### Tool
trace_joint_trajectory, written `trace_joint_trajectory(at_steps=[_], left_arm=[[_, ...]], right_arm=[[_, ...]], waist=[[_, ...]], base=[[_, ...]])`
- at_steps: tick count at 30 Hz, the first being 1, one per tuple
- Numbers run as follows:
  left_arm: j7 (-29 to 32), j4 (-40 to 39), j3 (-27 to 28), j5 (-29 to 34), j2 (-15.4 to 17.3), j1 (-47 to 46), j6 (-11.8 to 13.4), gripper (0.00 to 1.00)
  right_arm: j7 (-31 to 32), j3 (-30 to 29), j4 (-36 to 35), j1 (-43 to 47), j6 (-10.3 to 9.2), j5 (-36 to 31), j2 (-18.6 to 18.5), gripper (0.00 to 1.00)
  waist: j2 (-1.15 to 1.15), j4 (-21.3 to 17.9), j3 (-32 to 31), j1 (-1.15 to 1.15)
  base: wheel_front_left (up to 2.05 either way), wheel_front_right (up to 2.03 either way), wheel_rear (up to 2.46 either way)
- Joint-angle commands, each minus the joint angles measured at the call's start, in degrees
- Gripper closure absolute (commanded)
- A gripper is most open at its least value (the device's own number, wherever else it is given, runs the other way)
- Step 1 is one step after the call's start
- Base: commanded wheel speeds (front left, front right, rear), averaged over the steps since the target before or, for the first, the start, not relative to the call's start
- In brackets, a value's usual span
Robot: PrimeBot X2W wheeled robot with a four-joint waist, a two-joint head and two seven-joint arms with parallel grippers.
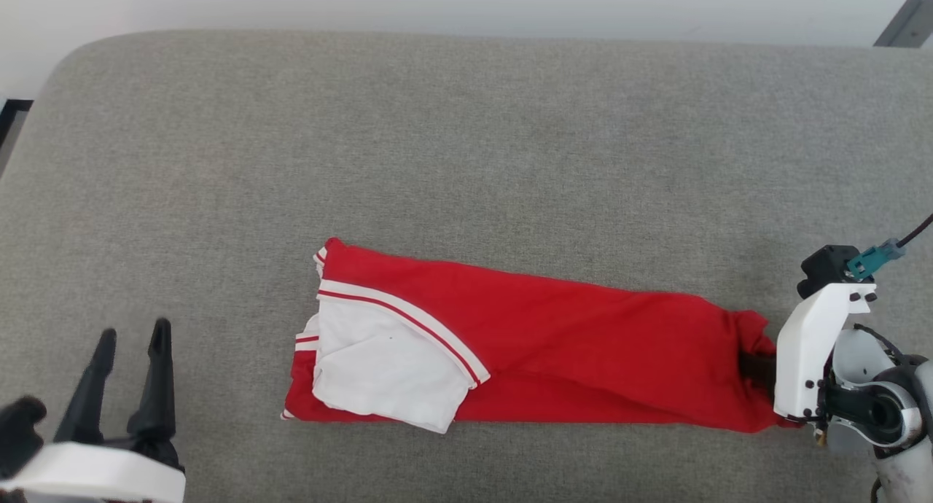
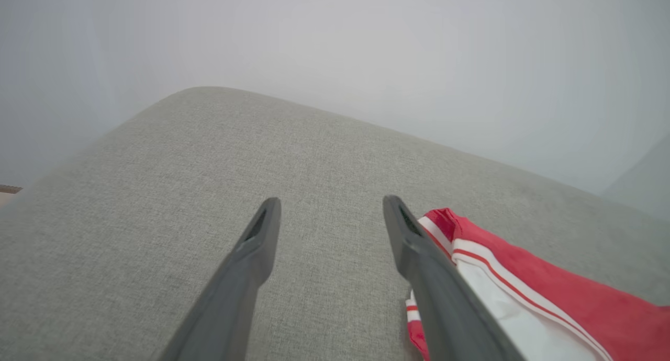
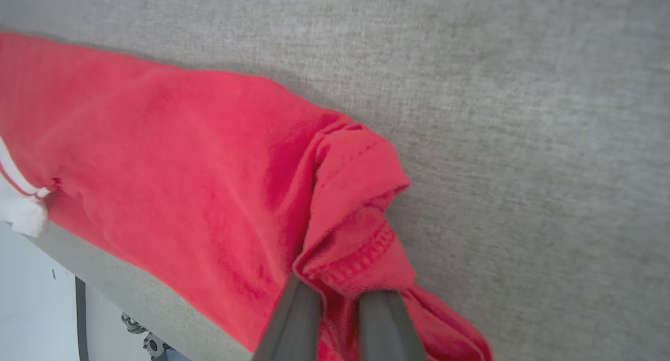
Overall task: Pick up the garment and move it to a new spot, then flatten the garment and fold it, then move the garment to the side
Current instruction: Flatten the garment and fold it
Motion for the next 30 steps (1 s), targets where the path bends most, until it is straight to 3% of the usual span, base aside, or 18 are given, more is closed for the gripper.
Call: trace_joint_trajectory(at_steps=[1,7,12,21,25,30], left_arm=[[-0.34,0.1,1.13,0.72,-1.14,0.93,-1.05,0.0],[-0.35,1.21,6.62,6.19,-6.66,3.83,-5.42,0.0],[-0.34,1.31,9.9,9.19,-10.48,4.94,-7.59,0.0],[-0.32,1.72,11.68,12.21,-15.25,5.58,-9.06,0.0],[-0.33,2.13,11.55,12.96,-16.07,5.05,-9.3,0.0],[-0.33,2.18,10.36,12.07,-15.62,4.5,-9.27,0.0]], right_arm=[[0.41,0.27,-0.11,0.75,0.28,0.52,-0.02,1.0],[0.04,-1.04,-2.65,0.96,0.28,2.39,-1.66,1.0],[0.65,-3.59,-3.91,1.52,0.27,2.67,-3.7,1.0],[2.03,-11.78,-3.05,0.88,0.15,0.49,-8.54,1.0],[1.77,-15.46,-1.04,-0.38,0.15,-2.13,-11.16,1.0],[2.27,-16.39,-0.51,-0.95,0.15,-3.37,-11.48,1.0]], waist=[[0.0,0.03,-0.3,0.0],[0.0,-0.26,-1.53,0.0],[0.0,-0.8,-2.52,0.0],[0.0,-2.47,-3.37,0.0],[0.0,-3.49,-3.27,0.0],[0.0,-4.05,-3.07,0.0]], base=[[0.0,0.0,0.0],[0.0,0.0,0.0],[0.0,0.0,0.0],[0.0,0.0,0.0],[0.0,0.0,0.0],[0.0,0.0,0.0]])
